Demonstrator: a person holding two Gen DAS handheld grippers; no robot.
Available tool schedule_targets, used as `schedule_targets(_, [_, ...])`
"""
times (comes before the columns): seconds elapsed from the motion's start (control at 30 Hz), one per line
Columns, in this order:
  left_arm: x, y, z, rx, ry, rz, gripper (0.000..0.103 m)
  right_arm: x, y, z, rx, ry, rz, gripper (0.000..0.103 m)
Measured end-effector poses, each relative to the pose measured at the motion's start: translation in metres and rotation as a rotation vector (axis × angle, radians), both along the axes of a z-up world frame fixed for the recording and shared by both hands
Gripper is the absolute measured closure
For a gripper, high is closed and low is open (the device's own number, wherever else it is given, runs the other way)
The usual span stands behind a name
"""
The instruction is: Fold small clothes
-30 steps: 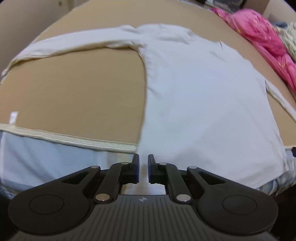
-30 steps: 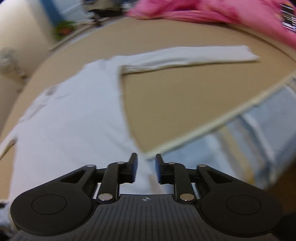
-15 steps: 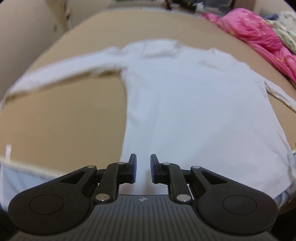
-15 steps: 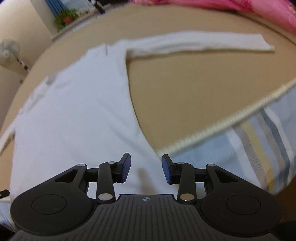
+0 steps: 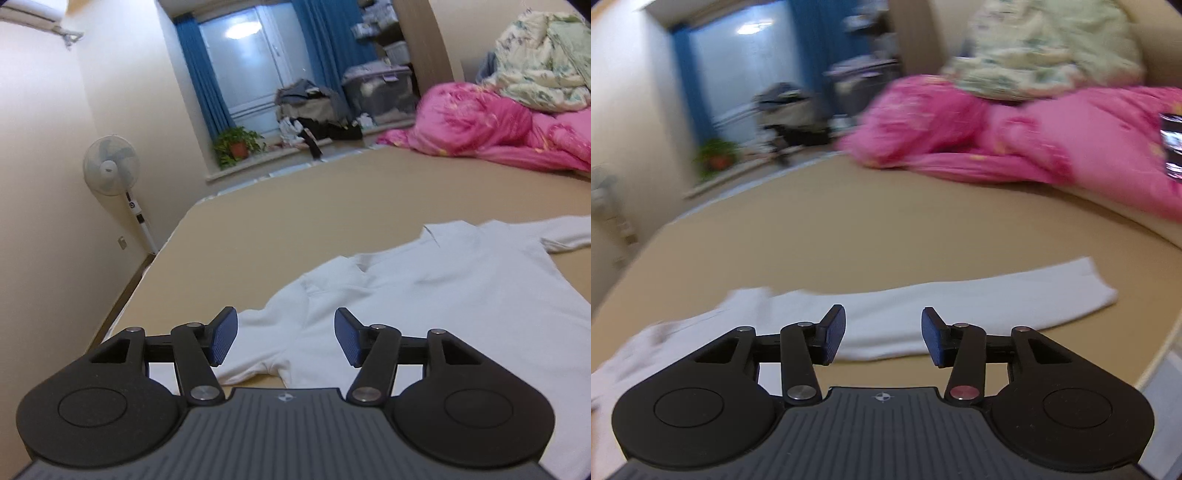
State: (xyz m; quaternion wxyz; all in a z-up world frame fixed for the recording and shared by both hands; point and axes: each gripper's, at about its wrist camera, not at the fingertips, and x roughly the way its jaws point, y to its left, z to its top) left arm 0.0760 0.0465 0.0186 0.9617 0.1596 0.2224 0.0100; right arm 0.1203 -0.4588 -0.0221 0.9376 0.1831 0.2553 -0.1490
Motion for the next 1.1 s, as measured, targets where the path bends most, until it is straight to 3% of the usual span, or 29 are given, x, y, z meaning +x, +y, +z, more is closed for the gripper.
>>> schedule_targets(0.07, [0.013, 0.003, -0.029, -0.015, 0.023, 0.034, 0.039, 0.017, -0.024, -0.029, 0.076, 0.129, -0.054, 0.056])
schedule_targets(0.13, [0.032, 0.002, -0.054, -0.022, 0.159, 0.074, 0.041, 0.024, -0.045, -0.039, 0.2, 0.109, -0.117, 0.057])
schedule_targets(0.17, [0.04, 0.001, -0.057, -0.067, 0.2, 0.072, 0.041, 0.026, -0.054, -0.044, 0.241, 0.102, -0.143, 0.057])
schedule_targets(0.2, [0.045, -0.001, -0.056, -0.125, 0.188, 0.05, 0.038, 0.028, -0.063, -0.049, 0.264, 0.106, -0.169, 0.057])
schedule_targets(0.23, [0.049, -0.005, -0.056, -0.135, 0.164, 0.038, 0.037, 0.032, -0.073, -0.055, 0.276, 0.116, -0.2, 0.057])
schedule_targets(0.33, [0.062, -0.017, -0.066, -0.073, 0.13, 0.041, 0.032, 0.036, -0.097, -0.07, 0.321, 0.115, -0.282, 0.057])
schedule_targets(0.47, [0.076, -0.012, -0.082, -0.182, 0.286, 0.005, 0.032, 0.025, -0.124, -0.094, 0.377, 0.092, -0.39, 0.056])
schedule_targets(0.7, [0.084, -0.009, -0.094, -0.17, 0.348, 0.007, 0.032, 0.028, -0.161, -0.134, 0.509, 0.0, -0.524, 0.056])
schedule_targets(0.83, [0.085, -0.005, -0.099, -0.15, 0.392, 0.042, 0.031, 0.034, -0.165, -0.141, 0.482, -0.036, -0.563, 0.057])
schedule_targets(0.87, [0.086, -0.003, -0.101, -0.142, 0.396, 0.051, 0.03, 0.036, -0.165, -0.141, 0.468, -0.039, -0.574, 0.066])
schedule_targets(0.9, [0.086, -0.002, -0.101, -0.14, 0.397, 0.057, 0.03, 0.038, -0.163, -0.141, 0.455, -0.036, -0.58, 0.095])
schedule_targets(1.0, [0.089, 0.005, -0.1, -0.141, 0.401, 0.085, 0.03, 0.042, -0.15, -0.128, 0.367, -0.048, -0.6, 0.099])
schedule_targets(1.1, [0.091, 0.013, -0.096, -0.149, 0.409, 0.119, 0.029, 0.065, -0.113, -0.085, 0.151, -0.092, -0.54, 0.099])
